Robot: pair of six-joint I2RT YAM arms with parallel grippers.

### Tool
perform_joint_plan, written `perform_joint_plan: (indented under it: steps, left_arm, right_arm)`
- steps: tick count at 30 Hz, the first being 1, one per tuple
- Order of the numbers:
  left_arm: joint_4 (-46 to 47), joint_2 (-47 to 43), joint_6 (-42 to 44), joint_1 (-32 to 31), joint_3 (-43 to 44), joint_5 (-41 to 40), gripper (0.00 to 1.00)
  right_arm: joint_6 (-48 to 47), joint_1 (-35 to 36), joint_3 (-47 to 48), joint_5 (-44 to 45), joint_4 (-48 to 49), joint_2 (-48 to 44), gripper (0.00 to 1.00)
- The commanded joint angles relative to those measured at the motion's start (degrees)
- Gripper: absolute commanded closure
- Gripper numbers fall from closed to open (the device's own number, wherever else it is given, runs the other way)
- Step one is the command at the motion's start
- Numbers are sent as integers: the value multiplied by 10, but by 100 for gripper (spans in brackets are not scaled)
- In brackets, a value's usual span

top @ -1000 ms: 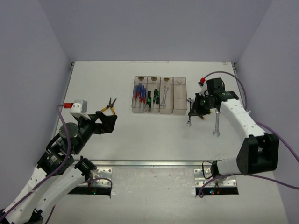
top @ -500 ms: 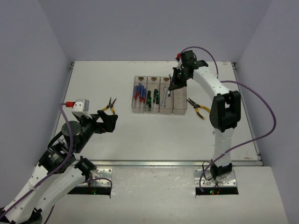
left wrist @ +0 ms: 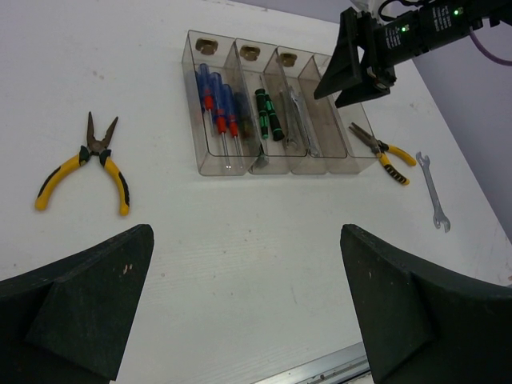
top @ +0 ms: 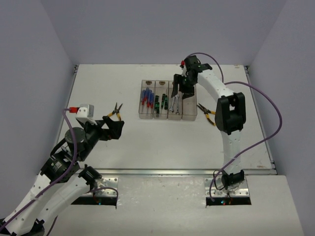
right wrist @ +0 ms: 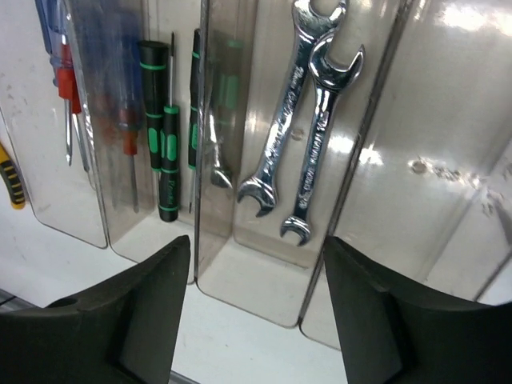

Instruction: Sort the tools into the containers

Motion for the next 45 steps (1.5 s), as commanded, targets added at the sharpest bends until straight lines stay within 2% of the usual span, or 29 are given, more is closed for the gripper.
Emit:
perform_joint_plan:
  steps: [1, 6, 10, 12, 16, 20, 23, 29, 33, 35, 39, 43, 45]
  left_arm:
    - [22, -6, 0, -6, 1, -3, 0]
    - [22, -18, -2, -6, 0, -9, 0]
    - [17, -13, -5, -6, 2, -16, 0]
    - [16, -12, -6, -6, 3, -17, 0]
    - [17, -14, -5, -6, 3, -14, 0]
    - [16, -28, -4, -6, 3, -12, 0]
    - [21, -52, -4, -6, 0, -11, 0]
    - [24, -61, -1, -7, -2, -4, 0]
    - [24, -59, 0, -12, -2, -1, 0]
    - [24, -64, 0, -14, -2, -1, 0]
    - [25, -70, 1, -16, -3, 0, 0]
    - [26, -70, 1, -16, -3, 2, 0]
    - [26, -72, 2, -16, -3, 2, 0]
  right_arm:
    - [-25, -19, -67, 42, -2, -126, 31]
    - [-59, -116, -281, 98, 26, -277, 29]
    - [-69, -206, -391, 214, 45, -311, 25]
    - [-67, -250, -445, 235, 68, -308, 23]
    - [-54, -286, -493, 237, 102, -289, 23]
    - [-72, -294, -494, 223, 103, -264, 24]
    - [-90, -304, -501, 205, 111, -246, 27]
    - [-126, -305, -493, 135, 131, -192, 39]
    - [-145, -304, -477, 178, 116, -150, 50]
    - [-146, -304, -475, 169, 117, -137, 56]
    - [-150, -304, -470, 146, 114, -121, 72]
    - [-144, -304, -466, 136, 102, -114, 100]
    - [-128, -305, -471, 138, 101, -127, 100]
